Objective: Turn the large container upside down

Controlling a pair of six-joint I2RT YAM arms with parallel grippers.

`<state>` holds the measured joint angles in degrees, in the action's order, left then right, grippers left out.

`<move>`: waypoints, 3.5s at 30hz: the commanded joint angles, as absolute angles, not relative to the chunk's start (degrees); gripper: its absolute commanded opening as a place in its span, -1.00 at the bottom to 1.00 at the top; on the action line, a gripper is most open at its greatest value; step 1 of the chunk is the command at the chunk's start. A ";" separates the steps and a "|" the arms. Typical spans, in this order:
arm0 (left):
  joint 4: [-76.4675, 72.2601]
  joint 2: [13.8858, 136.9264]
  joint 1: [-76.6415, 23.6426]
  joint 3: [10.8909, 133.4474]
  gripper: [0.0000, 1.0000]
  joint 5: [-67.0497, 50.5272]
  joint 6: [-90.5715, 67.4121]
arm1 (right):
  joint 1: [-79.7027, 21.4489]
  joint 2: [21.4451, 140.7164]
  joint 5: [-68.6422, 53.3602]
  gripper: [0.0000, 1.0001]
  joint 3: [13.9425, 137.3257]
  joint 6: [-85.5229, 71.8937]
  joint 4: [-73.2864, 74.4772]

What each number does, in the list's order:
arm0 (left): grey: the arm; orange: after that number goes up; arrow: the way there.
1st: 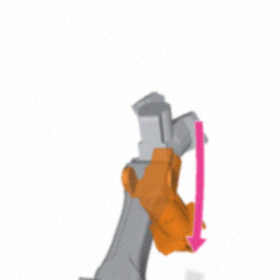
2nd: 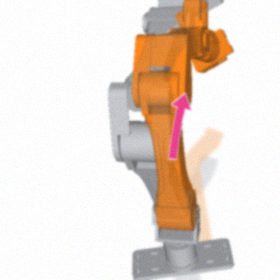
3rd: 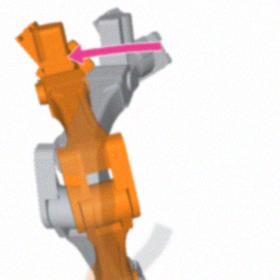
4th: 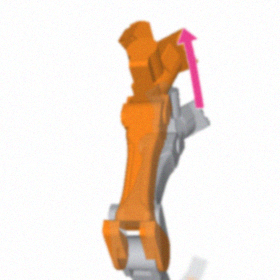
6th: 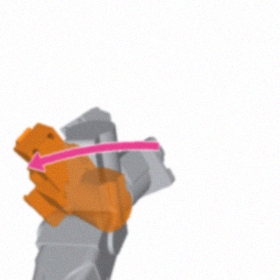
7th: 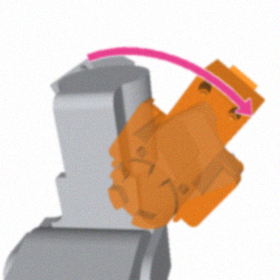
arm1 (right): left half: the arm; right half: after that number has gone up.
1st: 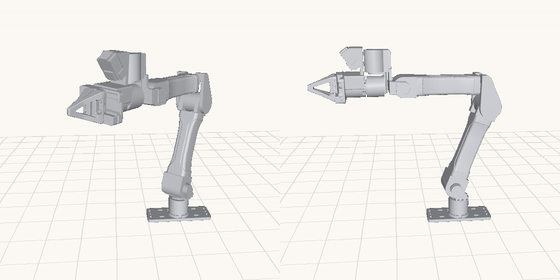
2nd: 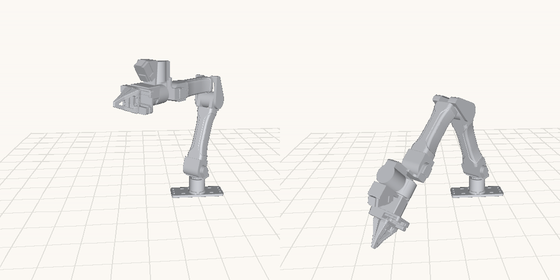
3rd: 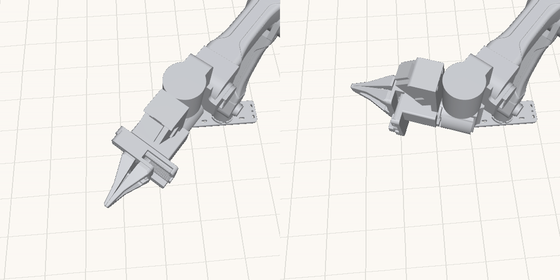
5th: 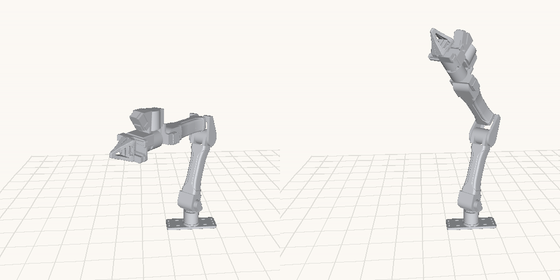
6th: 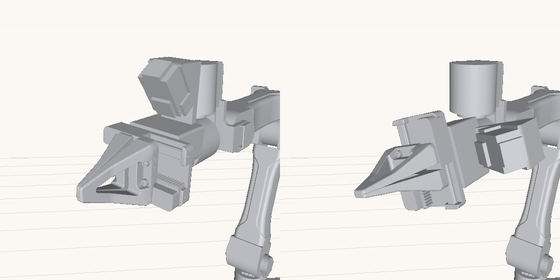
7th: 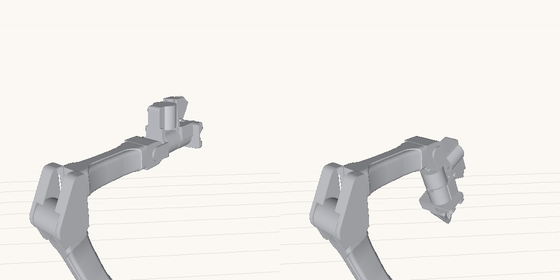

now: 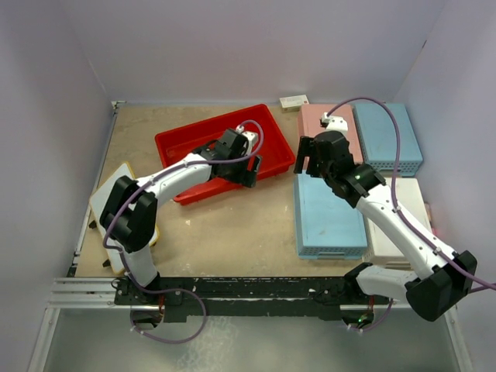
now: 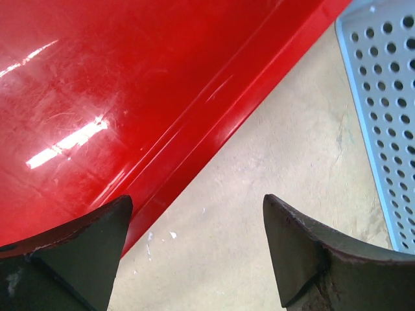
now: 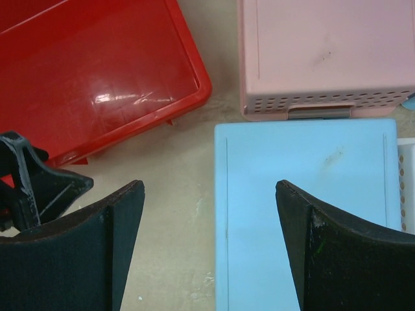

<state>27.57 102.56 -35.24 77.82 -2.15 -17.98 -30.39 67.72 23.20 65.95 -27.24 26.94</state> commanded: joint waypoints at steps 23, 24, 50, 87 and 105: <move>30.87 110.72 -36.82 81.14 -0.44 -0.78 -13.13 | -30.32 67.49 22.97 0.68 66.61 -28.10 25.49; 30.54 110.63 -36.82 81.13 -0.46 -0.79 -13.44 | -30.30 67.36 23.19 0.68 66.48 -28.04 25.52; -22.26 93.26 -33.54 80.16 -1.00 -22.07 -69.81 | -30.31 49.72 36.25 0.66 58.27 -28.57 16.80; 3.57 81.07 -5.95 54.10 -0.15 -18.45 -53.22 | -30.32 51.76 36.91 0.66 58.94 -30.05 19.65; 26.79 74.42 -5.98 68.67 0.32 7.45 -28.49 | -30.32 56.22 32.88 0.67 60.48 -30.17 18.75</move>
